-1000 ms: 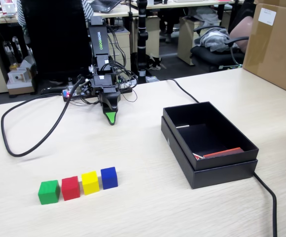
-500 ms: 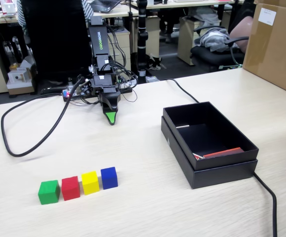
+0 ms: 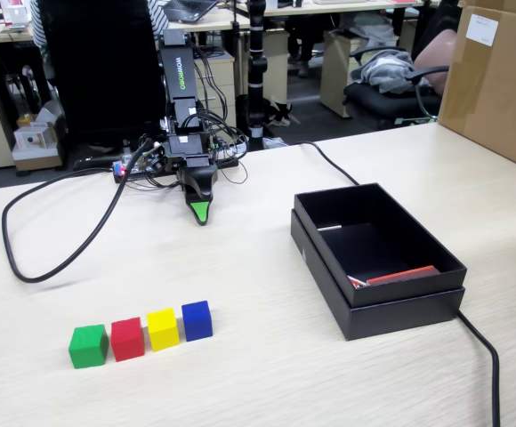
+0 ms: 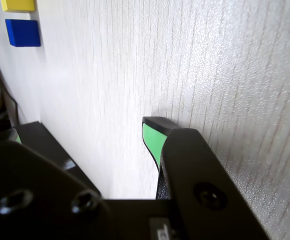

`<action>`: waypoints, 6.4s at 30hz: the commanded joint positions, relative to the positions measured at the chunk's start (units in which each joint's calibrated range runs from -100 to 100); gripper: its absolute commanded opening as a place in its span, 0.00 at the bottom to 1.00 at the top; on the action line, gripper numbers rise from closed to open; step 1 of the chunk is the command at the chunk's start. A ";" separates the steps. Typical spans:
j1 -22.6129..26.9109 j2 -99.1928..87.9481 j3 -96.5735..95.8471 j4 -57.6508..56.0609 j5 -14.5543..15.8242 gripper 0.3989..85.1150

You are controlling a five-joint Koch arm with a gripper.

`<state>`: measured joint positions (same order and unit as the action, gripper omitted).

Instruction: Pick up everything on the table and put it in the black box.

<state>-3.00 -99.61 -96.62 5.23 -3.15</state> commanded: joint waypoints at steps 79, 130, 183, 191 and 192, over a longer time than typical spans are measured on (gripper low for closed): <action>-0.24 0.30 -0.75 -2.76 0.00 0.56; -13.97 109.19 131.07 -55.81 -6.11 0.56; -0.24 59.28 117.93 -71.45 1.90 0.04; 14.55 68.11 124.09 -72.31 9.18 0.04; 15.87 72.82 126.09 -72.31 10.01 0.04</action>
<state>10.57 -32.30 22.59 -66.86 4.91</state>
